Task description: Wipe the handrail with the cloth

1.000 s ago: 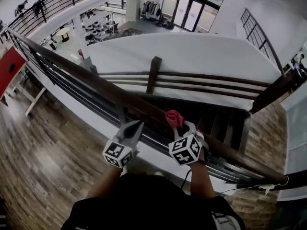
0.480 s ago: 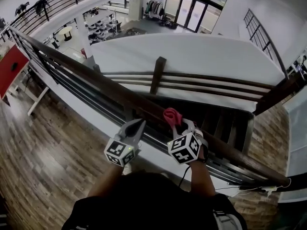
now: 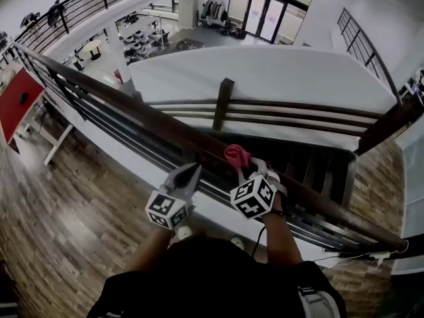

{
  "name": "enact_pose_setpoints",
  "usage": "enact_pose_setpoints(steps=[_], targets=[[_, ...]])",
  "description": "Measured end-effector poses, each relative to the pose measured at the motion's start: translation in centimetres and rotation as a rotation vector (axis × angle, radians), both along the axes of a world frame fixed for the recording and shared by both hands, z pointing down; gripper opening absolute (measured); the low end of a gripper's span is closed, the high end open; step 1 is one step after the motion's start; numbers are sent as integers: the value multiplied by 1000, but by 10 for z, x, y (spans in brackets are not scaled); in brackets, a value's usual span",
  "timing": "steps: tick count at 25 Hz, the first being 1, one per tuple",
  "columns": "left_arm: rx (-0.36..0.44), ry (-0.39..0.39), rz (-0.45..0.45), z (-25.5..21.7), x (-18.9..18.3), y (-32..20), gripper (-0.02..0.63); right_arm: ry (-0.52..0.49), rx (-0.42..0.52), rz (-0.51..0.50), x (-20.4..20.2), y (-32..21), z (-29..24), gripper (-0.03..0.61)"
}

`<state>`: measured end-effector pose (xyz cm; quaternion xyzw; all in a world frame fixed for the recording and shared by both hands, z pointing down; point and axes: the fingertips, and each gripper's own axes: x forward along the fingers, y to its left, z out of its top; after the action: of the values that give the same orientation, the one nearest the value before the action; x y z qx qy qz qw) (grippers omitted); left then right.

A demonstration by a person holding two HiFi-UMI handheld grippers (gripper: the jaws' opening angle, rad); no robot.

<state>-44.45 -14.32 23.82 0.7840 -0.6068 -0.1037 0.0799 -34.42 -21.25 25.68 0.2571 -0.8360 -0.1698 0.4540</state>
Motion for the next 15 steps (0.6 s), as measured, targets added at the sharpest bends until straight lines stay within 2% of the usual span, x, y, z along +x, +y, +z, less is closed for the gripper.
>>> enact_pose_setpoints(steps=[15], targets=[[-15,6,5,8,-33,-3,0,0,25,-19,-53,-5,1,40]])
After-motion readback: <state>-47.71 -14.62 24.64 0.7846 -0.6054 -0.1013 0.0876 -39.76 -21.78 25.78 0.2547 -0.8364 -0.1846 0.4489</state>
